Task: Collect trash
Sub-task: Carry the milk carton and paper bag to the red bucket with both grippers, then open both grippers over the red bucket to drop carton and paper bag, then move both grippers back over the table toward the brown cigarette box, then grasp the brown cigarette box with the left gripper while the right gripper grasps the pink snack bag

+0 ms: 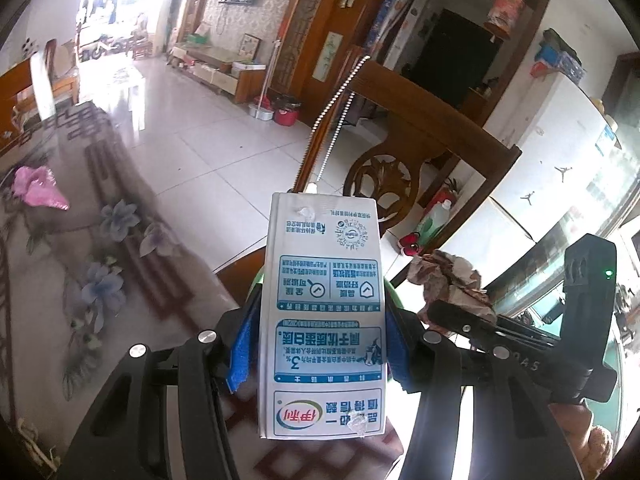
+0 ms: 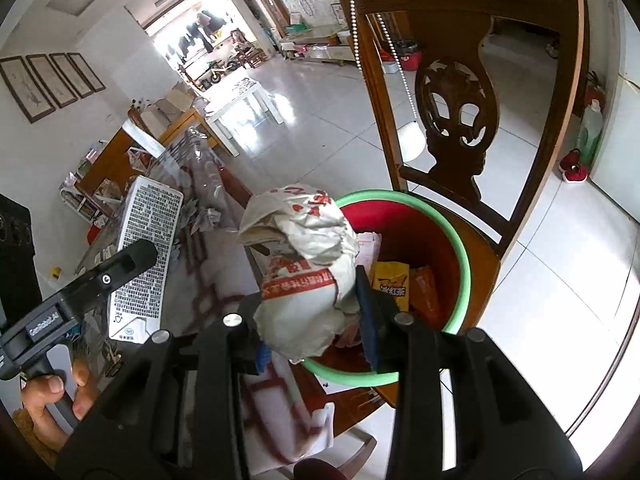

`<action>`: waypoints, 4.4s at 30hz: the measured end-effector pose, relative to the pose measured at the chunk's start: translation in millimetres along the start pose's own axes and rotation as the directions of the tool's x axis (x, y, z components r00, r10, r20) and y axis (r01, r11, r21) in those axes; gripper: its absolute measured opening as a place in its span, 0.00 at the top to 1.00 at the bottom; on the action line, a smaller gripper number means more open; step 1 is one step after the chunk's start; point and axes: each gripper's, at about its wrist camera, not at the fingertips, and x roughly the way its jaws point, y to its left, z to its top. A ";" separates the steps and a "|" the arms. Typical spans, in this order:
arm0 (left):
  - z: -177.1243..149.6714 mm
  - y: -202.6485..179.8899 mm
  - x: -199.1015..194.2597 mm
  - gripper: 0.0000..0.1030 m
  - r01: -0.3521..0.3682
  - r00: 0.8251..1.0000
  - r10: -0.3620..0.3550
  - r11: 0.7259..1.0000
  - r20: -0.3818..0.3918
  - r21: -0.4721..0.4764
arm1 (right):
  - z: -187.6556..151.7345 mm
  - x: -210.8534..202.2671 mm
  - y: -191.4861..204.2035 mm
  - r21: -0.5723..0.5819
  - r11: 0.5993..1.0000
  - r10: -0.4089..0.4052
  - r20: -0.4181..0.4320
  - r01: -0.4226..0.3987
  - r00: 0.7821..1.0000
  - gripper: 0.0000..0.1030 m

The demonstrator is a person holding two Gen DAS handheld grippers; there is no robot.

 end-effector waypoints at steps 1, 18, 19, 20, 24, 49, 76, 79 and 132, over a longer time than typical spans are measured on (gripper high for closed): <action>1.3 -2.7 1.6 0.50 -0.001 1.000 0.001 1.000 0.000 0.012 | 0.8 1.7 -1.4 0.004 1.000 0.002 0.000 -0.002 1.000 0.66; 3.6 -9.6 -8.3 0.21 0.028 0.999 -0.029 0.999 0.043 0.024 | -0.9 12.4 3.2 0.022 0.999 -0.029 0.004 0.029 1.000 0.31; 2.8 -6.7 -12.5 0.21 0.027 0.998 -0.028 1.000 0.048 0.016 | -0.6 12.0 4.5 0.022 0.999 -0.028 0.005 0.027 1.000 0.30; 2.3 -3.9 -16.1 0.21 0.024 0.998 -0.025 1.000 0.053 0.010 | -0.3 11.1 6.2 0.021 0.999 -0.025 0.008 0.025 1.000 0.30; -3.7 15.7 -43.7 0.21 -0.001 0.996 0.006 0.999 0.093 -0.046 | -0.6 2.9 18.1 0.021 1.000 0.002 0.019 -0.003 1.000 0.28; -124.6 201.6 -178.7 0.16 -0.384 0.923 0.381 0.919 -0.051 -0.089 | -68.8 -14.5 194.1 -0.165 0.932 0.302 -0.134 -0.322 0.944 0.17; -132.5 218.6 -136.4 0.47 -0.289 0.941 0.270 0.955 -0.204 -0.070 | -70.2 2.2 202.5 -0.195 0.916 0.304 -0.236 -0.351 0.923 0.17; -146.5 224.9 -170.1 0.47 -0.308 0.946 0.283 0.936 -0.159 -0.169 | -67.8 23.3 214.7 -0.225 0.899 0.284 -0.354 -0.376 0.891 0.17; -181.3 271.6 -168.6 0.41 -0.233 0.972 0.189 0.860 -0.140 -0.455 | 64.5 360.9 441.9 -0.523 0.852 -0.087 -0.199 -0.031 0.976 0.71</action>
